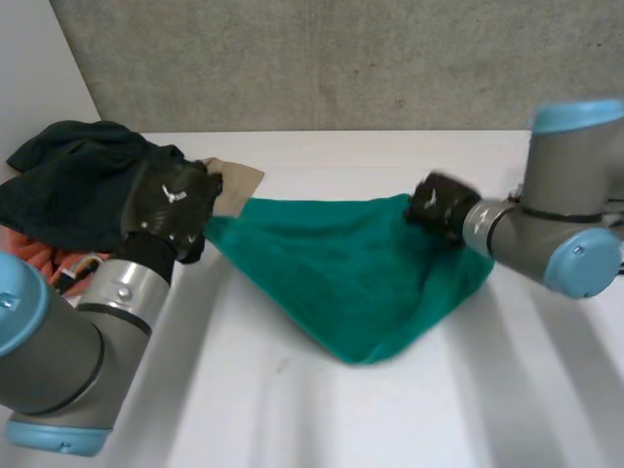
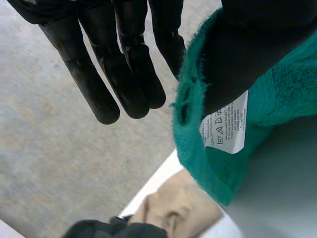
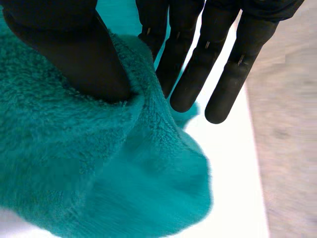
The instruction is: Fold the laundry.
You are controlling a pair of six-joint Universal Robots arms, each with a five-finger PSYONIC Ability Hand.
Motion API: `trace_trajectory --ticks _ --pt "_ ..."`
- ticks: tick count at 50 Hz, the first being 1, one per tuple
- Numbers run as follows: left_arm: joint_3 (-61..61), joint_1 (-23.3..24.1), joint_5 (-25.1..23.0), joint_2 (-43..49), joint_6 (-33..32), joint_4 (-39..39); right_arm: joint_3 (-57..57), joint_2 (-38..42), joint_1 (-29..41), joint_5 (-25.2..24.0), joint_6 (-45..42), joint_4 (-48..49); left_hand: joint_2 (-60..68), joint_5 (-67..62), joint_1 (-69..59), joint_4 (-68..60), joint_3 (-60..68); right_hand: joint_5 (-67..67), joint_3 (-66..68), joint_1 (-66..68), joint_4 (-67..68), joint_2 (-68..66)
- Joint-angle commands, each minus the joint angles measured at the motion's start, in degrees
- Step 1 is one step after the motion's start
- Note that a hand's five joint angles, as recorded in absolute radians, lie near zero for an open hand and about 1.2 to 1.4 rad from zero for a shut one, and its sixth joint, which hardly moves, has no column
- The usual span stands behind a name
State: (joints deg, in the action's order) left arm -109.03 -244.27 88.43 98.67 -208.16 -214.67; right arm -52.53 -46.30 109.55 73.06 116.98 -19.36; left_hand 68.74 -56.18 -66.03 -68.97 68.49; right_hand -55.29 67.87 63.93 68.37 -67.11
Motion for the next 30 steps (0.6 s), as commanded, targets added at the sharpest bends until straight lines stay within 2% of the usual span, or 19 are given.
trace_trajectory --ticks 1,3,4,8,11,14,17,21,25,29,30 --pt "1.62 -3.75 0.16 -8.73 0.04 1.61 -6.78 -16.77 -3.79 0.24 11.75 2.13 11.26 -13.82 -13.97 -11.03 11.51 -14.71 12.13 16.07 11.63 -12.89" --pt "1.80 -5.16 0.16 -10.77 0.04 2.85 -8.99 -19.87 -7.22 0.16 13.09 2.22 11.26 -13.82 -13.97 -11.03 11.51 -14.71 12.13 16.07 11.63 -12.89" --pt "1.97 -5.86 0.16 -11.65 0.04 3.72 -11.52 -22.76 -11.24 -0.28 13.96 2.05 11.26 -13.82 -13.97 -11.03 11.51 -14.71 12.13 16.07 11.63 -12.89" --pt "2.42 -9.03 -0.10 -15.69 0.12 10.65 -17.24 -27.51 -17.77 -0.37 13.97 1.17 11.26 -13.82 -13.97 -11.03 11.51 -14.71 12.13 16.07 11.63 -12.89" --pt "2.24 -9.91 -1.06 -16.23 0.04 14.97 -20.84 -30.24 -19.10 -0.63 13.71 -2.24 11.26 -13.82 -13.97 -11.03 11.51 -14.71 12.13 16.07 11.63 -12.89" --pt "1.98 -10.26 -3.96 -16.05 -0.05 22.25 -23.14 -30.87 -19.28 -0.81 13.01 -7.60 11.26 -13.82 -13.97 -11.03 11.51 -14.71 12.13 16.07 11.63 -12.89" --pt "1.80 -10.35 -5.11 -15.09 -0.05 25.52 -24.37 -30.87 -19.46 -1.07 11.17 -11.39 11.26 -13.82 -13.97 -11.03 11.51 -14.71 12.13 16.07 11.63 -12.89" --pt "2.94 -10.44 -5.20 -7.45 -0.23 28.16 -24.56 -30.52 -19.72 -0.81 8.35 -12.28 11.26 -13.82 -13.97 -11.03 11.51 -14.71 12.13 16.07 11.63 -12.89" --pt "7.59 -9.56 -5.37 -0.51 -1.80 27.73 -21.75 -25.61 -19.20 -0.72 8.61 -8.87 11.26 -13.82 -13.97 -11.03 11.51 -14.71 12.13 16.07 11.63 -12.89" --pt "19.17 -8.60 -5.11 7.67 -4.62 24.75 -15.60 -19.63 -16.22 -0.02 13.17 0.53 11.26 -13.82 -13.97 -11.03 11.51 -14.71 12.13 16.07 11.63 -12.89" --pt "22.34 -8.25 -4.94 9.16 -4.97 23.78 -13.07 -18.40 -14.64 0.15 17.18 5.33 11.26 -13.82 -13.97 -11.03 11.51 -14.71 12.13 16.07 11.63 -12.89"
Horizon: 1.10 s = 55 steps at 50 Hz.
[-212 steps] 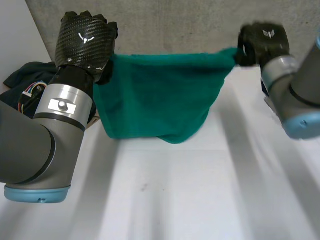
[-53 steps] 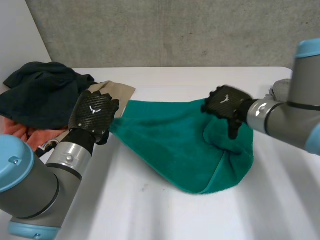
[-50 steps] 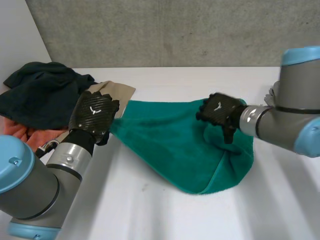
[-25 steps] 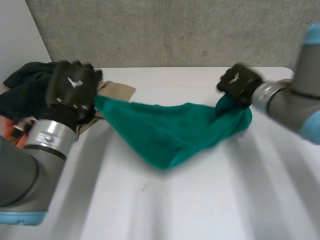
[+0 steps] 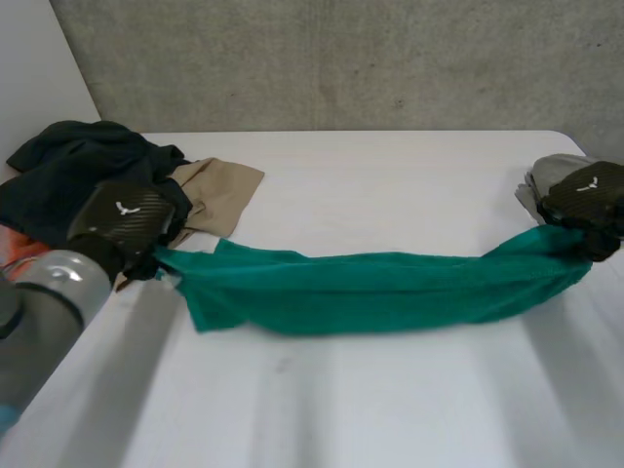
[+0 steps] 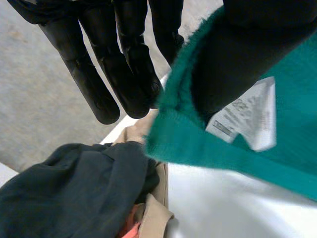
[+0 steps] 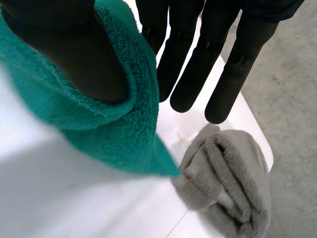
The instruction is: Fold the laundry.
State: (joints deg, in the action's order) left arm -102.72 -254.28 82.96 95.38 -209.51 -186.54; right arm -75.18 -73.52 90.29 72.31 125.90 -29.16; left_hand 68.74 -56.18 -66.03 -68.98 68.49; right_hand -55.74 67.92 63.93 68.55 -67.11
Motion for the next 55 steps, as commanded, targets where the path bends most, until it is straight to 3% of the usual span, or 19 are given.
trace_trajectory --ticks 1,7,8,12,14,22,31,40,44,48,55 --pt "23.02 2.81 1.06 15.07 -3.97 -6.27 11.09 9.27 5.24 1.08 10.48 17.71 11.26 -13.82 -13.97 -11.02 11.51 -14.26 12.08 16.07 11.45 -12.89" --pt "45.30 3.35 5.45 20.63 -3.71 -16.30 16.55 9.63 6.39 4.06 26.57 41.25 11.26 -13.82 -13.97 -11.02 11.51 -14.26 12.08 16.07 11.45 -12.89" --pt "47.59 3.44 6.33 21.24 -3.71 -18.23 16.47 9.63 6.39 5.55 30.15 48.95 11.26 -13.82 -13.97 -11.02 11.51 -14.26 12.08 16.07 11.45 -12.89" --pt "52.79 3.09 9.23 22.74 -3.80 -25.53 14.63 9.28 6.39 9.59 34.14 63.74 11.26 -13.82 -13.97 -11.02 11.51 -14.26 12.08 16.07 11.45 -12.89" --pt "52.71 2.91 9.32 22.83 -3.80 -26.16 13.57 9.36 6.39 10.04 34.06 65.81 11.26 -13.82 -13.97 -11.02 11.51 -14.26 12.08 16.07 11.45 -12.89" --pt "39.63 4.40 9.15 22.66 -3.71 -21.50 8.48 10.59 7.09 3.81 34.15 61.16 11.26 -13.82 -13.97 -11.02 11.51 -14.26 12.08 16.07 11.45 -12.89" --pt "15.57 5.81 8.71 21.87 -3.97 -20.09 -1.45 14.55 6.65 -0.32 32.22 46.49 11.26 -13.82 -13.97 -11.02 11.51 -14.26 12.08 16.07 11.45 -12.89" --pt "3.41 8.01 8.62 19.41 -3.98 -20.88 -7.00 16.40 2.79 -2.61 14.30 31.64 11.26 -13.82 -13.97 -11.02 11.51 -14.26 12.08 16.07 11.45 -12.89" --pt "1.65 8.19 8.62 16.95 -3.98 -21.06 -5.16 15.96 2.17 -1.30 10.42 25.05 11.26 -13.82 -13.97 -11.02 11.51 27.11 -29.29 -25.30 -29.92 28.48" --pt "0.77 8.27 8.62 14.14 -3.98 -21.06 -2.96 13.68 2.43 1.51 10.50 24.33 11.26 -13.82 -13.97 -11.02 11.51 38.29 -40.47 -36.48 -41.10 39.66" --pt "0.07 9.59 8.62 10.44 -3.80 -21.06 -1.29 8.14 6.90 4.77 12.35 23.80 11.26 -13.82 -13.97 -11.02 11.51 40.18 -42.36 -38.37 -42.99 41.56"
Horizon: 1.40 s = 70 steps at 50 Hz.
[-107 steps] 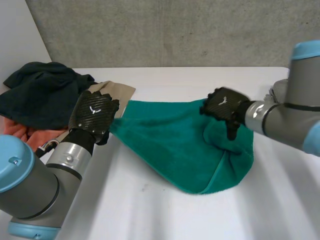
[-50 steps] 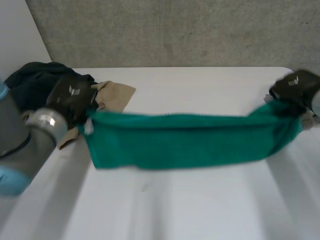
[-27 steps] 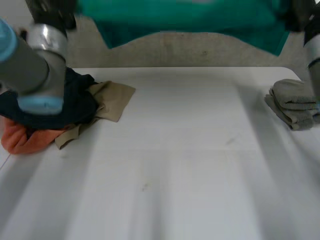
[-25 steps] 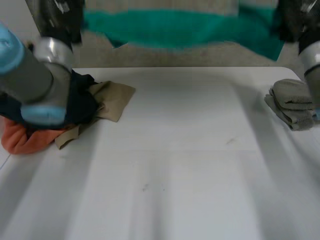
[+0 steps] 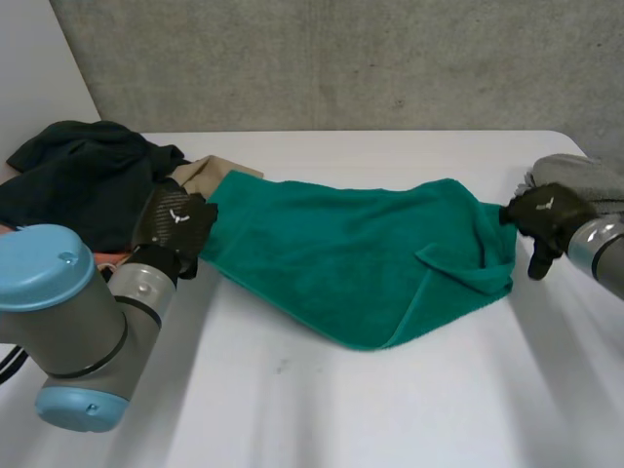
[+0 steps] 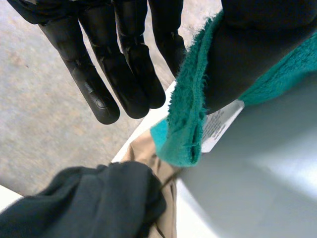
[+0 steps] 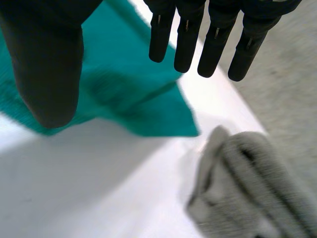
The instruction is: Fold the laundry.
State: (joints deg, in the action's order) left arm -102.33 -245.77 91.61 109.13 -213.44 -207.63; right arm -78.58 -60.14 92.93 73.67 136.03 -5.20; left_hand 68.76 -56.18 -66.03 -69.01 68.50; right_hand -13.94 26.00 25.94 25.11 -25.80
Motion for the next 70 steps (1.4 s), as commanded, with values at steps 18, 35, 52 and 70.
trace_trajectory --ticks 18,35,52,70 --pt "-0.86 2.05 0.06 -4.71 0.40 0.03 12.21 11.44 21.85 18.08 12.76 -1.75 11.24 -13.82 -13.97 -10.99 11.50 -3.47 1.41 1.47 2.30 -1.61" --pt "-1.21 1.78 -0.02 -4.54 0.40 -0.06 16.79 19.97 21.15 20.20 13.03 7.66 11.24 -13.82 -13.97 -10.99 11.50 -33.38 31.32 31.38 32.21 -31.52" --pt "-0.60 1.17 0.15 -7.87 0.49 0.20 16.35 7.70 15.45 15.11 10.41 -4.26 11.24 -13.82 -13.97 -10.99 11.50 -56.06 54.00 54.06 54.89 -54.20" --pt "0.73 -4.19 -1.25 -23.96 0.05 17.85 2.91 -22.03 -3.28 0.87 -9.55 -31.18 11.24 -13.82 -13.97 -10.99 11.50 -56.06 54.00 54.06 54.89 -54.20"
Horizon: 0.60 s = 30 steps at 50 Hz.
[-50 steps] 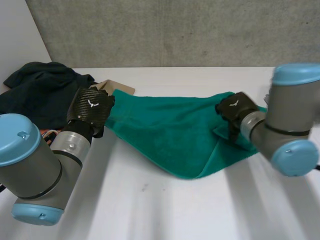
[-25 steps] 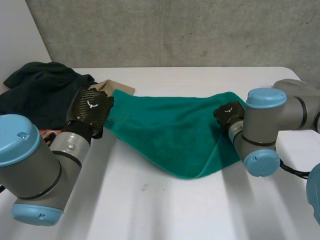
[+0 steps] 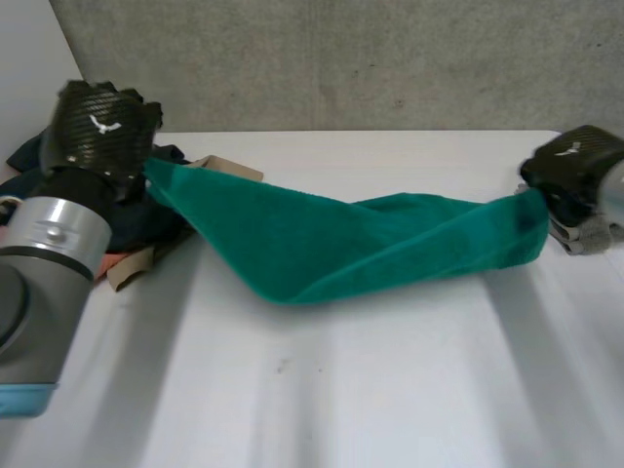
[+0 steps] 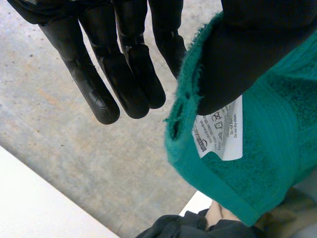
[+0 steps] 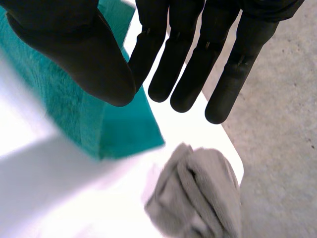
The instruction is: Fold the laundry.
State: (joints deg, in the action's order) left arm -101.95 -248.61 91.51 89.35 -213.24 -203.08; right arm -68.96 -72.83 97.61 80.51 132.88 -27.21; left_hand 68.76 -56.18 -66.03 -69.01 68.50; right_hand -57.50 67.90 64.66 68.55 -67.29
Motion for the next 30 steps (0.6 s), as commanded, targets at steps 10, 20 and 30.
trace_trajectory --ticks 10,20,30 --pt "-5.45 -3.28 -1.86 -3.58 -1.29 27.39 -19.02 -9.44 -16.57 -11.69 -12.81 -9.70 11.24 -13.82 -13.97 -10.99 11.50 -12.50 12.10 15.34 11.45 -12.71" --pt "-2.65 -3.29 -1.77 3.20 -2.79 20.98 -21.03 -3.20 -13.08 -13.88 4.63 4.16 11.24 -13.82 -13.97 -10.99 11.50 38.20 -38.60 -35.36 -39.25 37.99" --pt "6.75 -1.36 -1.60 11.10 -2.27 17.37 -35.62 -11.19 -9.55 -13.71 12.75 14.20 11.24 -13.82 -13.97 -10.99 11.50 46.65 -47.05 -43.81 -47.70 46.44"
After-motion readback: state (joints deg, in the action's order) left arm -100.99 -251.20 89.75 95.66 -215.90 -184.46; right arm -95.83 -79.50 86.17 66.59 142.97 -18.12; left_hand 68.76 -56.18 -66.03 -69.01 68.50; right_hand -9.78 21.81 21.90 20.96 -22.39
